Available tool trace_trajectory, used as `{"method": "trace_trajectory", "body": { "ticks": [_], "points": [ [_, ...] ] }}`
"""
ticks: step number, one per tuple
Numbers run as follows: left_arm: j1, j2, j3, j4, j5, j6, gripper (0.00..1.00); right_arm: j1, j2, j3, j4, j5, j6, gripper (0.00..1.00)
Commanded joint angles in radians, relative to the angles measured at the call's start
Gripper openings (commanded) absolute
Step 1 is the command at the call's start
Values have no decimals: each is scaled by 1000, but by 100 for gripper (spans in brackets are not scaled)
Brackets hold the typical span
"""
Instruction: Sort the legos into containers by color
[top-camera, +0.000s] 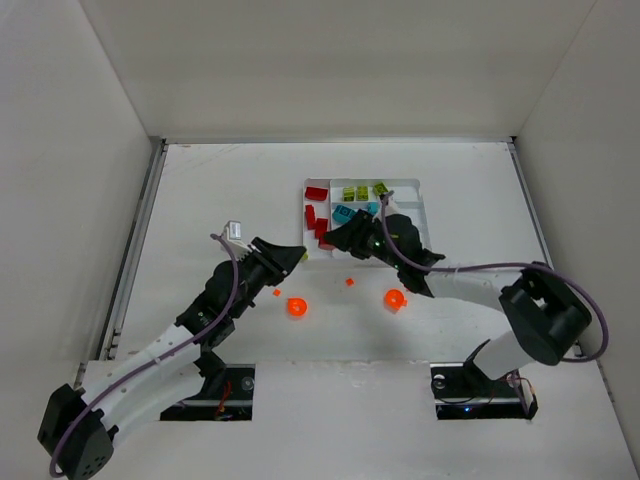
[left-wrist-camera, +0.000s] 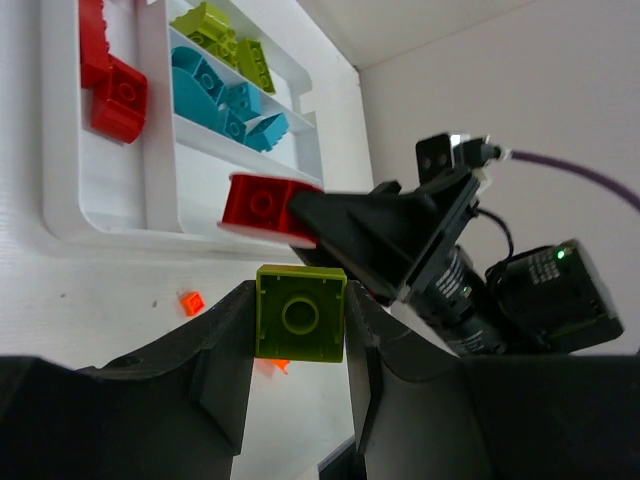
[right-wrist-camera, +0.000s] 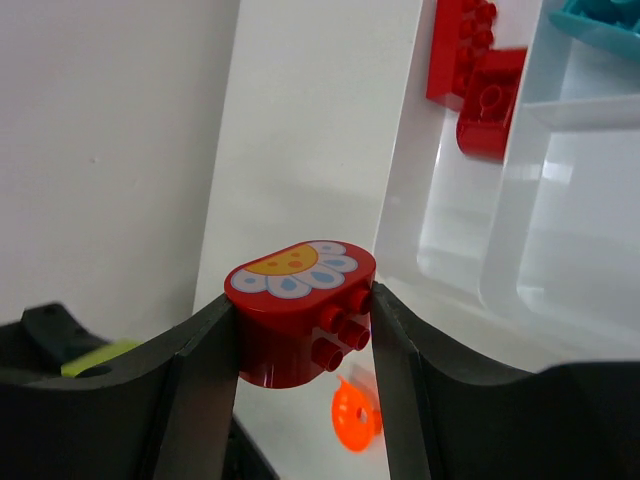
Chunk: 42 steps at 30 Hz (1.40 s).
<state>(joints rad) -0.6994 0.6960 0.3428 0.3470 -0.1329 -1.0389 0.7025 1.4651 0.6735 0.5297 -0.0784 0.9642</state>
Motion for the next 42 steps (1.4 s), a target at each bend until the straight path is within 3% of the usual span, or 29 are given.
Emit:
{"method": "trace_trajectory", "body": {
  "ticks": [1,7,12,18,26,32,34,39,42],
  "points": [
    [-4,-13,54,-40,-17,42,12,16,96,132,-54,103,-44,33],
    [-15,-15,79,-88,-71,77,12,64,224,231,-143,201,-19,34],
    [-35,-9,88,-89,-93,89,12,79,267,270,-162,244,-18,42],
    [-50,-10,107,-114,-129,109,12,85,255,268,-178,290,-16,62],
    [-76,10,117,-123,-162,129,12,84,218,242,-180,279,-18,70],
    [-77,65,151,-120,-162,155,12,68,51,169,-157,279,-47,62],
    [-77,118,182,-112,-169,175,12,55,-35,138,-169,290,-82,54],
    [-74,340,323,-94,-175,259,13,-36,-256,11,-240,336,-173,23],
    [-55,531,458,-80,-174,321,13,-94,-342,-60,-290,341,-200,17]
  ]
}}
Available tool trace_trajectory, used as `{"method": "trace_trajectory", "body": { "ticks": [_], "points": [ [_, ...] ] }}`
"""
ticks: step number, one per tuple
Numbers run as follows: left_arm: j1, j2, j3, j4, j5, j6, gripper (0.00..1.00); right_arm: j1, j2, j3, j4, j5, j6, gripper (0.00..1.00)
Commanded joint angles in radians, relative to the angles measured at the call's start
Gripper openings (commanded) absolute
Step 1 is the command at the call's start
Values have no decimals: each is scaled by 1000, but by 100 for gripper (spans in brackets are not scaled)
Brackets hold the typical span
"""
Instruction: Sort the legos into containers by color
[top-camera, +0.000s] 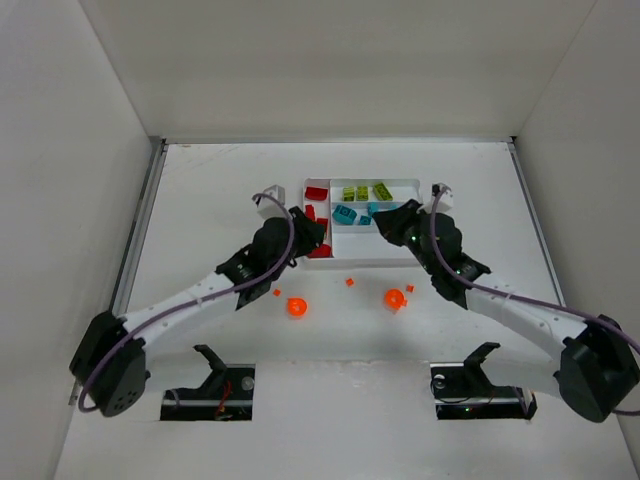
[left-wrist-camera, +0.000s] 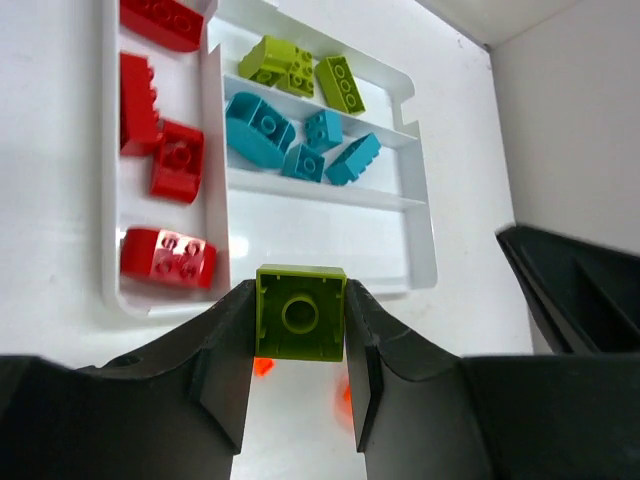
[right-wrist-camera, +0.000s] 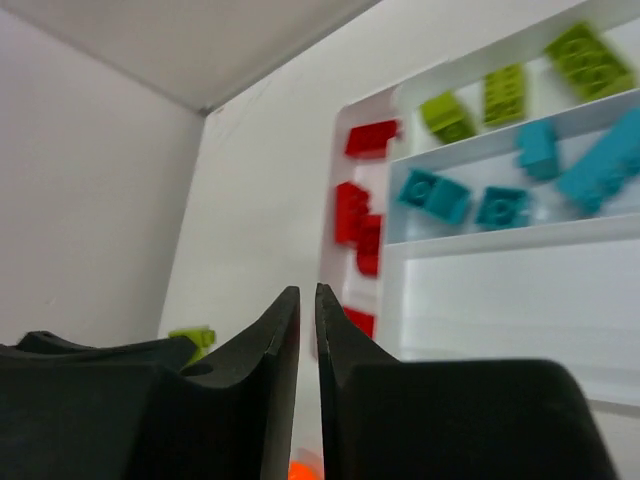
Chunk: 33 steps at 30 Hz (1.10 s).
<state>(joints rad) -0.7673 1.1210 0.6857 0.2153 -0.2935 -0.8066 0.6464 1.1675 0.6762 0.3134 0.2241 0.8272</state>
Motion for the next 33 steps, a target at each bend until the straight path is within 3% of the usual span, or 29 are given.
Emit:
{"method": "trace_trajectory", "body": {
  "ticks": [1,8,17,26,33],
  "points": [
    [23,168,162,59,-10,104,13,-47,-72,-90,-80,46,-74,17],
    [75,552,527,52,59,162,14,-43,-173,-188,-86,112,-120,23],
    [82,931,940,4,140,256,15,-38,-250,-285,-39,127,-112,27],
    [82,1198,1265,-86,146,288,17,-43,-304,-326,-30,115,-114,28],
    [70,1278,1362,-117,134,303,20,-38,-293,-323,-33,109,-119,30]
  ]
}}
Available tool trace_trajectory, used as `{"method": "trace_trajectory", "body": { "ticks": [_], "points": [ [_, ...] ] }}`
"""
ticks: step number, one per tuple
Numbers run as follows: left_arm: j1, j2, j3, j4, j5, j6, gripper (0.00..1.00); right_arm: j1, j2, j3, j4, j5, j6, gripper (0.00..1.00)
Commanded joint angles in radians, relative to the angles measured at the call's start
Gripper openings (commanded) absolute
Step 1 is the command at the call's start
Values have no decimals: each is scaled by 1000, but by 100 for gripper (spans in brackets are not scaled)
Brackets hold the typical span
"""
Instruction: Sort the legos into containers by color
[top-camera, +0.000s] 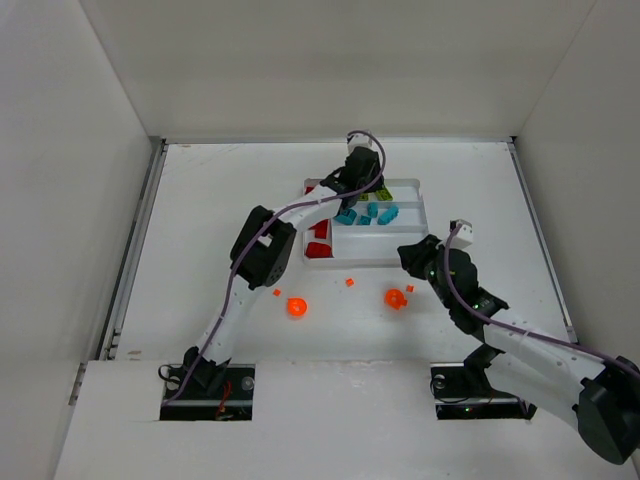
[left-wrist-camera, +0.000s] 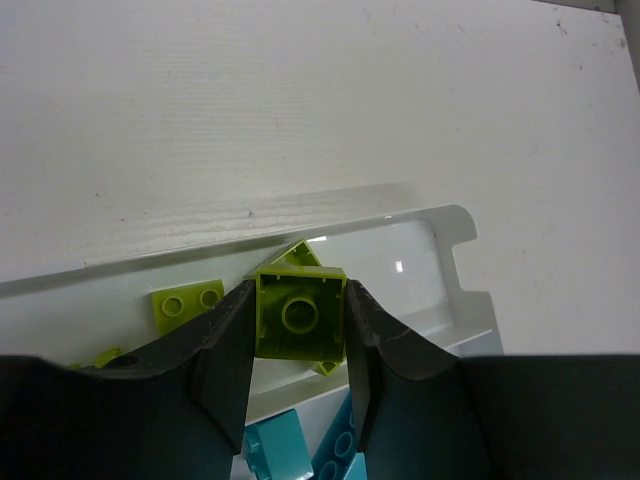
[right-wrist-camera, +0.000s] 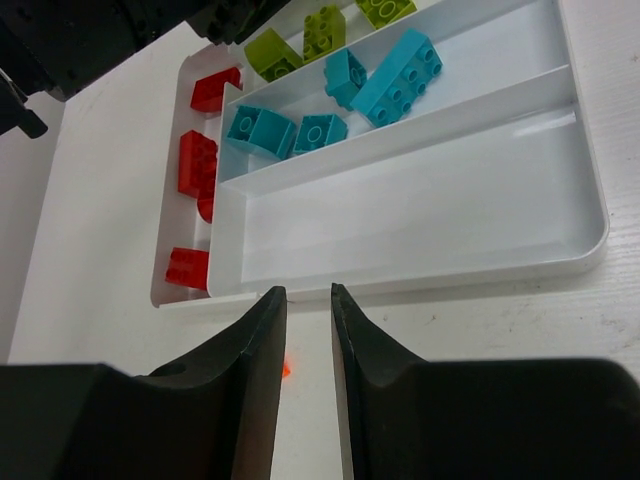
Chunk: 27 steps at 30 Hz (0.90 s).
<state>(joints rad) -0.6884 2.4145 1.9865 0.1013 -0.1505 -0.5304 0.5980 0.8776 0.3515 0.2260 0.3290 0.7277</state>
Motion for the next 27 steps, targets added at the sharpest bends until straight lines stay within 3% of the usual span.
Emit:
{"method": "trace_trajectory", "body": {
  "ticks": [1,16,22,27],
  "points": [
    [-10,-12,61,-3,-15,29,20,9,-9,0,53,4,-19,31],
    [-59,76,129,89,11,1,24,-85,-157,-65,44,10,27,33],
    [-58,103,166,83,25,-29,51,-79,-163,-66,44,16,29,40],
    [-50,6,63,121,34,-33,58,-79,-166,-65,44,19,21,43]
  ]
}}
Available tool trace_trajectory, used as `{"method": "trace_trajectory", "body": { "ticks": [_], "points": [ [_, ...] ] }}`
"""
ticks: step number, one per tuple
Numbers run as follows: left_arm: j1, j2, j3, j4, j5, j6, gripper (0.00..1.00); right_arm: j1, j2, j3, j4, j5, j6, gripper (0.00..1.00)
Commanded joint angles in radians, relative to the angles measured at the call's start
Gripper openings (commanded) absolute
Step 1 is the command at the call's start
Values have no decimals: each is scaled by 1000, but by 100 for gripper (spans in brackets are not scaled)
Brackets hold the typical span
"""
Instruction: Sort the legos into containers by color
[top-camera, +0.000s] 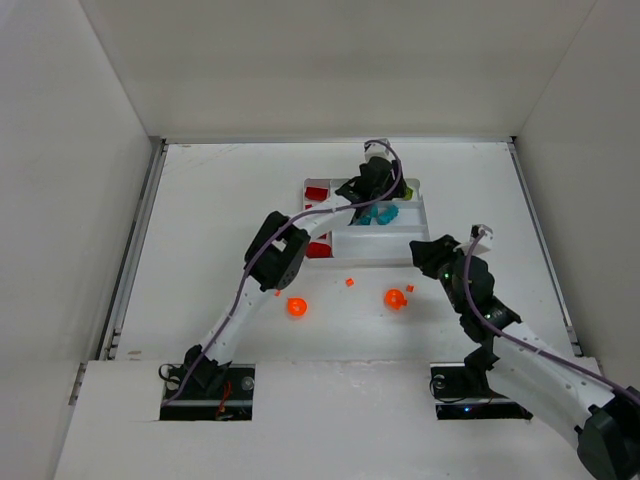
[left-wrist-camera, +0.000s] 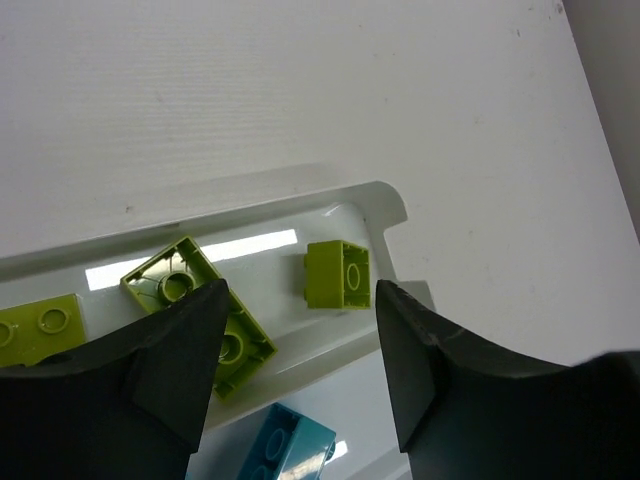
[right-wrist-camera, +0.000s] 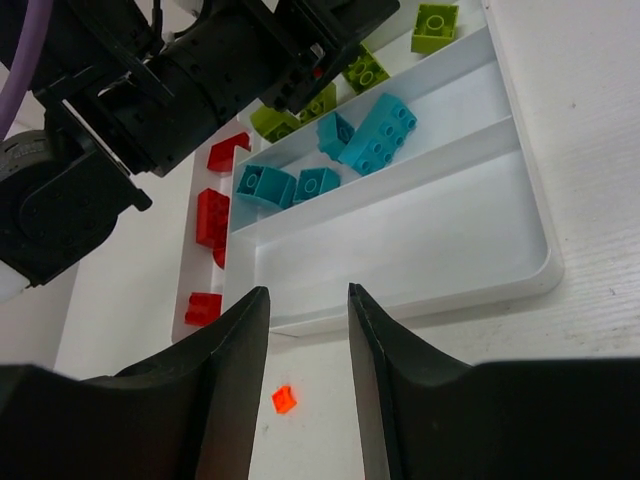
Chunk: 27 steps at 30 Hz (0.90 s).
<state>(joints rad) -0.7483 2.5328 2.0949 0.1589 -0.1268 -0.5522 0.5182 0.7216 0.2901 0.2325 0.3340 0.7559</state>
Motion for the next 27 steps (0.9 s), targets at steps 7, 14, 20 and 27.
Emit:
{"method": "trace_trajectory", "body": {
  "ticks": [7,14,20,27],
  "points": [
    [22,-440,-384,174,-16,-9,50,120,88,64,25,16,-58,24],
    [48,-868,-859,174,-123,-8,39,283,373,199,-21,77,-99,32],
    [40,-1208,-1263,53,-246,-20,36,394,607,325,-53,108,-95,51],
    [4,-1489,-1486,-235,-324,-66,38,427,791,438,-123,91,-78,53]
  ]
}}
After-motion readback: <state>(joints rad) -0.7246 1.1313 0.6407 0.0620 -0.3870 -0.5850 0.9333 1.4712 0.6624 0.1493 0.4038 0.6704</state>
